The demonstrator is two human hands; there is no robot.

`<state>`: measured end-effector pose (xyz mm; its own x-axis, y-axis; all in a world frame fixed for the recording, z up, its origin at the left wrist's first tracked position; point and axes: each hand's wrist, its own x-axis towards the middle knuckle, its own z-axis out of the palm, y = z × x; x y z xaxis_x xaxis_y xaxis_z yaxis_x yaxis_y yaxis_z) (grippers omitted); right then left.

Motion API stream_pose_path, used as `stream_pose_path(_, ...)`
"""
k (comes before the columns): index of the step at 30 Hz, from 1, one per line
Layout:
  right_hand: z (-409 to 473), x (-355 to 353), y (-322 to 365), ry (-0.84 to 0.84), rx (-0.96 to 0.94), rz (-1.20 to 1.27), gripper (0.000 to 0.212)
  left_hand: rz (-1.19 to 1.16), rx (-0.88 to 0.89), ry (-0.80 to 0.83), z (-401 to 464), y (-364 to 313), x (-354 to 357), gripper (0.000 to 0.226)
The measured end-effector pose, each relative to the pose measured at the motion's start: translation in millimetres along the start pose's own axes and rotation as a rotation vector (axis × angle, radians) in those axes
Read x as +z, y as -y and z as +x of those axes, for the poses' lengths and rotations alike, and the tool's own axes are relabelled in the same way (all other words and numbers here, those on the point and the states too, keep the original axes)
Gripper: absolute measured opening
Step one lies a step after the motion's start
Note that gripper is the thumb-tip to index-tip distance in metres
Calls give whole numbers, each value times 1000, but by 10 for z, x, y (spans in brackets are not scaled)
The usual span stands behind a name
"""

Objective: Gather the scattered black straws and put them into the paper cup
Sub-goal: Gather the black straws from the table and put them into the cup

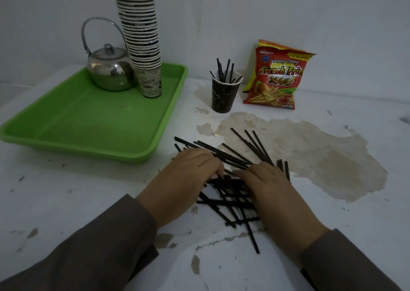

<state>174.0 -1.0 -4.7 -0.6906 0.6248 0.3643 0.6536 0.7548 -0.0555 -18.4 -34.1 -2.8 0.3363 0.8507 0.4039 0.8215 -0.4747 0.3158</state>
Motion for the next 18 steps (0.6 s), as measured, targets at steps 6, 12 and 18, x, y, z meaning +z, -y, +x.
stream_pose_path(6, 22, -38, -15, -39, 96, -66, 29, -85, -22, -119, 4, -65, -40, 24)
stream_pose_path(12, 127, -120, -18, -146, 307, 95, 13, -288, -126, -327, 91, -110, -80, 23)
stream_pose_path(18, 420, -363, -114, -183, 473, 531, 6, -688, -310, -511, 354, -125, -307, 30)
